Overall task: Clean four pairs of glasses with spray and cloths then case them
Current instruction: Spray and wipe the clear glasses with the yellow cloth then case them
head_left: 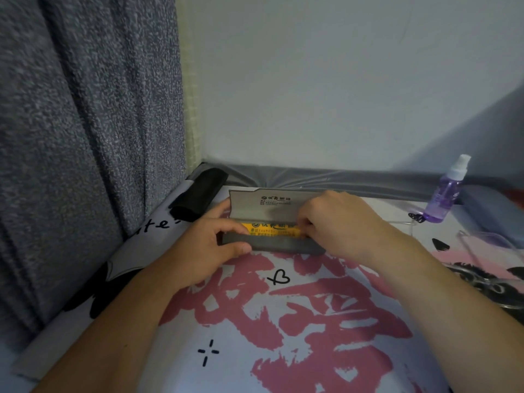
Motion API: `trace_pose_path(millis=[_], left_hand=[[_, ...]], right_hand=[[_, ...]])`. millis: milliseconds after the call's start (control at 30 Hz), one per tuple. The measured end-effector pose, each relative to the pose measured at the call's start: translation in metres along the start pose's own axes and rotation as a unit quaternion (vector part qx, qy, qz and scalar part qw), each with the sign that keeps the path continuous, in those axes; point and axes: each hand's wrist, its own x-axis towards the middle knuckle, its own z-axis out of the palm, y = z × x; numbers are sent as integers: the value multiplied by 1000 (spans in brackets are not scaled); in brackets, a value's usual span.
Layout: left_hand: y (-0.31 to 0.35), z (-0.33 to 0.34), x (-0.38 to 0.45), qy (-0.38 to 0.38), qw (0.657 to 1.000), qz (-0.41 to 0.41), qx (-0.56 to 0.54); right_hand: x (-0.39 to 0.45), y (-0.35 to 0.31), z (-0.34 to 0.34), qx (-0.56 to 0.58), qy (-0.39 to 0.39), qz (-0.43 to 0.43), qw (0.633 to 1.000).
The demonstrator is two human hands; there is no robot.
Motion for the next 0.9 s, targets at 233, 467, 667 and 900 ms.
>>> trace_pose_path(millis=[233,467,667,900], left_hand=[[-5,-11,1,86,989,-67,101],[1,-6,0,136,976,-76,153],[4,2,-1,163,959,-28,229],[2,-10,-4,209,924,-78,310]], right_hand=[[-17,15,-34,336,135,114,925],[-15,16,-32,599,152,236,750],[-14,13,-25,563,162,254,770],[-13,6,-17,541,131,235,797]])
